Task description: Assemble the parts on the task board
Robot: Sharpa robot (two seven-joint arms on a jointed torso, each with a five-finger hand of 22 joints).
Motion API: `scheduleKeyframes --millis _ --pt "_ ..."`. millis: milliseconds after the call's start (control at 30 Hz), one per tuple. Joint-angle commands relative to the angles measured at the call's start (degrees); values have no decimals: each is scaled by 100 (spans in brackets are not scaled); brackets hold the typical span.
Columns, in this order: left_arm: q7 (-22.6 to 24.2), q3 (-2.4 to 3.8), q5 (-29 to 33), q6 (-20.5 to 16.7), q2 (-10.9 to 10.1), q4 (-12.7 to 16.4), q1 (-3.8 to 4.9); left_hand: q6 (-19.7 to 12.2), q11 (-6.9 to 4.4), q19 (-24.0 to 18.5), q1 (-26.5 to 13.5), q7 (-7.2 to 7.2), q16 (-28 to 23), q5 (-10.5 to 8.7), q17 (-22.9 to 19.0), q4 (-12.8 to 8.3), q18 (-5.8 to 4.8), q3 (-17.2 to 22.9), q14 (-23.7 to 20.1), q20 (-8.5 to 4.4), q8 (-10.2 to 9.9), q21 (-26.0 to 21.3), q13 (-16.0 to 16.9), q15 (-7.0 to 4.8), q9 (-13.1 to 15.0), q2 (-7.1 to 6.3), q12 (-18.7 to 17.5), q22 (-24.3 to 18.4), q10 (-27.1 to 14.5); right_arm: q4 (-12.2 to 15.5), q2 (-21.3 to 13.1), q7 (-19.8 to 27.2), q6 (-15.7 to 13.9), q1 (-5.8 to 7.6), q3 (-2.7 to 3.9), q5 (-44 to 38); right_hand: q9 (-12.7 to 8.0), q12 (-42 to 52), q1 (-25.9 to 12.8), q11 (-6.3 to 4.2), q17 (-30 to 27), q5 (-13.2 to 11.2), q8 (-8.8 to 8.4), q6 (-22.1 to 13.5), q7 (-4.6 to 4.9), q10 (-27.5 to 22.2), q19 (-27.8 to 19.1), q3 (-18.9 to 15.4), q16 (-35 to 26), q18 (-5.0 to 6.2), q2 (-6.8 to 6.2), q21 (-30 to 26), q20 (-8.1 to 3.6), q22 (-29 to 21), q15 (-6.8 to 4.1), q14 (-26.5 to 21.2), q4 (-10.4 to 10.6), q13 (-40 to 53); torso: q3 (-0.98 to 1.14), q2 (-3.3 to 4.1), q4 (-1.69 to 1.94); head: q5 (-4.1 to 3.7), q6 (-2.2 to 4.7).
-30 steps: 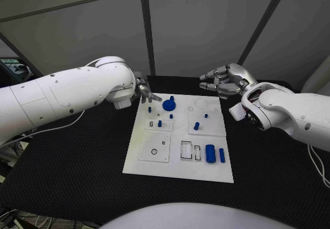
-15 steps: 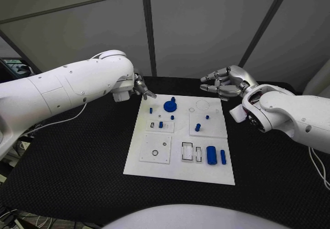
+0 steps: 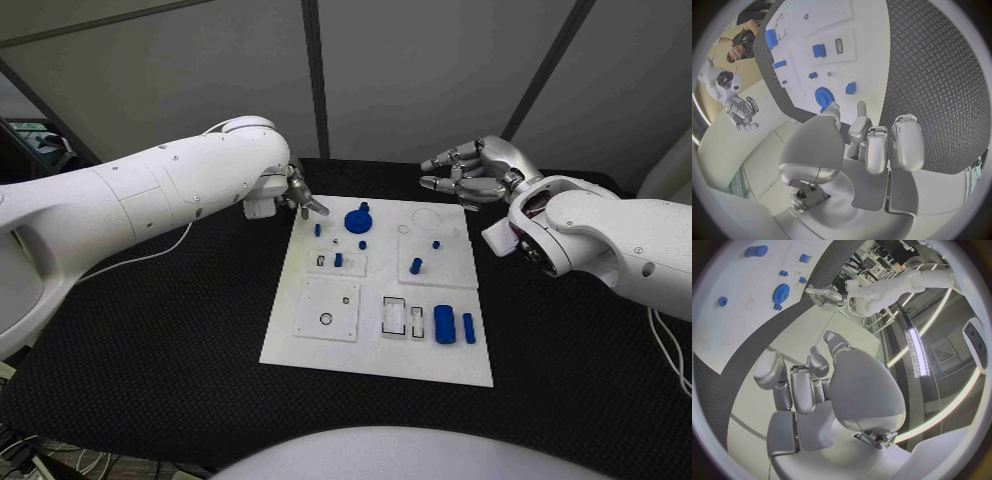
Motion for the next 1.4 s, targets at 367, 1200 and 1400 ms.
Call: scheduleKeyframes --millis 367,1200,1400 --pt "173 -4 -74 202 129 -194 -71 -16 -8 53 -16 -24 26 10 1463 -32 -410 -64 571 -6 62 56 -58 -45 22 25 -2 267 -76 23 7 19 43 12 3 20 -9 -22 -51 -3 5 28 1 -35 -12 -13 -2 -5 -38 36 7 -36 0 -1 -30 247 37 -12 5 -6 2 -9 -15" --pt "277 -11 -144 390 213 -296 -139 1 -24 70 190 -41 26 22 1463 -98 -418 -96 570 -17 121 83 -42 -58 46 150 7 309 -82 13 34 22 44 12 4 20 -9 -22 -51 -3 5 28 1 -35 -12 -13 -2 -5 -38 36 7 -36 0 -1 -30 247 37 -12 7 -10 3 -30 -46" --pt "294 -14 -147 433 222 -307 -153 10 -28 73 247 -45 26 24 1464 -119 -419 -98 571 -20 132 88 -35 -61 51 185 10 318 -80 9 40 22 51 12 4 20 -9 -22 -51 -3 5 28 1 -35 -12 -13 -2 -5 -38 36 7 -36 0 -1 -30 247 37 -12 5 -11 4 -31 -44"
